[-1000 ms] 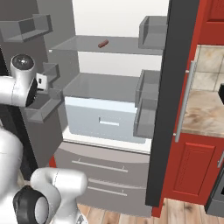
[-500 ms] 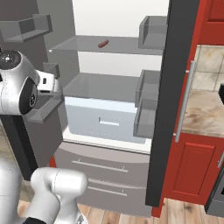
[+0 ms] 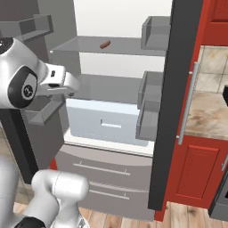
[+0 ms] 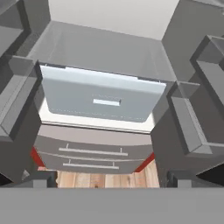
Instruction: Move the hot dog bun to the plate on the dining table and place the condiment next to that plate. Then navigate to the fridge and take the sausage and place it on the plate as well.
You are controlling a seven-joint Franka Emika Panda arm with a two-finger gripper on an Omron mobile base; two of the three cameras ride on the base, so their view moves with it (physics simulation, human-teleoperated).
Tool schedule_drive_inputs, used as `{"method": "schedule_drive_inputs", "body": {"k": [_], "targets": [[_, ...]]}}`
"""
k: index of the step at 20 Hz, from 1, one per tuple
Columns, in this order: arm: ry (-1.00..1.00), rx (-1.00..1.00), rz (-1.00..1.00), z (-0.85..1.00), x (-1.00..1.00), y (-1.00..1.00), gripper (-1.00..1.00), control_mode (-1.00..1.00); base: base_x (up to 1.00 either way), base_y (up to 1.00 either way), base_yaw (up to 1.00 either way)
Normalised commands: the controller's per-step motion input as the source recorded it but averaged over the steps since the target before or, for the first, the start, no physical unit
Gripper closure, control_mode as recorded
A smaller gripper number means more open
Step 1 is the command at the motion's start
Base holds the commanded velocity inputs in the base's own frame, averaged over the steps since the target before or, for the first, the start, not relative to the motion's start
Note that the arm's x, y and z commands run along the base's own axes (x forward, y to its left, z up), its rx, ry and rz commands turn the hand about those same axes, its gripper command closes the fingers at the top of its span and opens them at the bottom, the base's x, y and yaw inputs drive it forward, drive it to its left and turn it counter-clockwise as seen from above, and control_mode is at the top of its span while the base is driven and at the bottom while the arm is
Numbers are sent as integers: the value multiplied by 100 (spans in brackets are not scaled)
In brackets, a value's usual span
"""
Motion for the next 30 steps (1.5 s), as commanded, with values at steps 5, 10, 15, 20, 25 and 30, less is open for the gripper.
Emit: {"method": "schedule_drive_inputs", "body": {"k": [5,10,15,20,25,30], "targets": [[3,2,-3,-61,-71,-30,-100,-100,0,0,0],[0,5,0,-48,-45,-5,-100,-100,0,0,0],[0,0,0,-1,0,0,-100,100,45,0,0],[0,0,0,0,0,0,-100,100,100,0,0],[0,0,0,0,0,0,-100,100,100,0,0],[-1,0,0,7,0,0,-100,-100,52,0,0]]}}
